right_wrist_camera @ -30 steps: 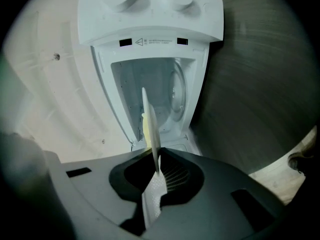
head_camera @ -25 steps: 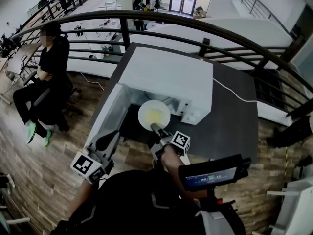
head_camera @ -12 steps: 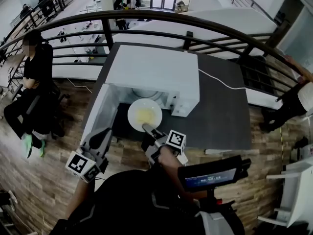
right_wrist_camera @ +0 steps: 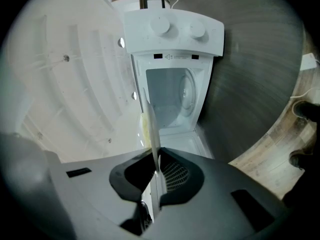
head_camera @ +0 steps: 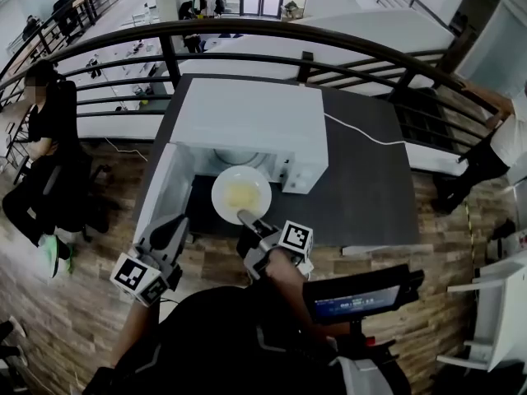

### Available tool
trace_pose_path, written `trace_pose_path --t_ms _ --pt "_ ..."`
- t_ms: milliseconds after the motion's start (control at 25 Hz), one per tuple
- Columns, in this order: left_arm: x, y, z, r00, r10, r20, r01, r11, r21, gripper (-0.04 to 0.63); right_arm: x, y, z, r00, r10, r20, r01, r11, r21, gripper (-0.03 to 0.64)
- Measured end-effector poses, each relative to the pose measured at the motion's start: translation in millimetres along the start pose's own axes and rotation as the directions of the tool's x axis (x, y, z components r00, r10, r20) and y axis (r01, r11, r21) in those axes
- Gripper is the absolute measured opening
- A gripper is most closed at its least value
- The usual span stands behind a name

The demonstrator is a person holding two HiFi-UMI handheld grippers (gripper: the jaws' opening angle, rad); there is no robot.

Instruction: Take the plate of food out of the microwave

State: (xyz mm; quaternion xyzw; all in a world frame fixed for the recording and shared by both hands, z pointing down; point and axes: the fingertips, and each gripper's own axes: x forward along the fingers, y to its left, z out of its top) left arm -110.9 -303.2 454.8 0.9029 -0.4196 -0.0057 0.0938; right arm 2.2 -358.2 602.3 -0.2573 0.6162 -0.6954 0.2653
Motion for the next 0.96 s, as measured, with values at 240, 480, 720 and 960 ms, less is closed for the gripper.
trace_pose_path --t_ms 240,480,720,960 --pt "3.5 -1.4 0.0 1.000 -0.007 -0.002 0.007 1.000 0.005 0.005 -0.5 4.8 -0.5 1.000 0.010 0.010 -0.010 1.000 0.007 0.020" --pt "8.3 -2.5 -1.4 1.000 -0.022 -0.005 0.022 1.000 0.007 0.005 -1.3 4.2 0.6 1.000 0.017 0.015 -0.016 1.000 -0.009 0.020" --pt "10.4 -0.7 0.0 1.000 -0.023 -0.006 0.023 1.000 0.005 0.005 -2.0 1.6 5.1 1.000 0.014 0.028 -0.014 1.000 -0.004 0.020" --pt "6.5 3.2 -2.4 1.000 -0.011 -0.029 0.011 1.000 -0.006 0.005 1.6 6.7 2.0 1.000 0.016 0.016 -0.015 1.000 -0.009 0.020"
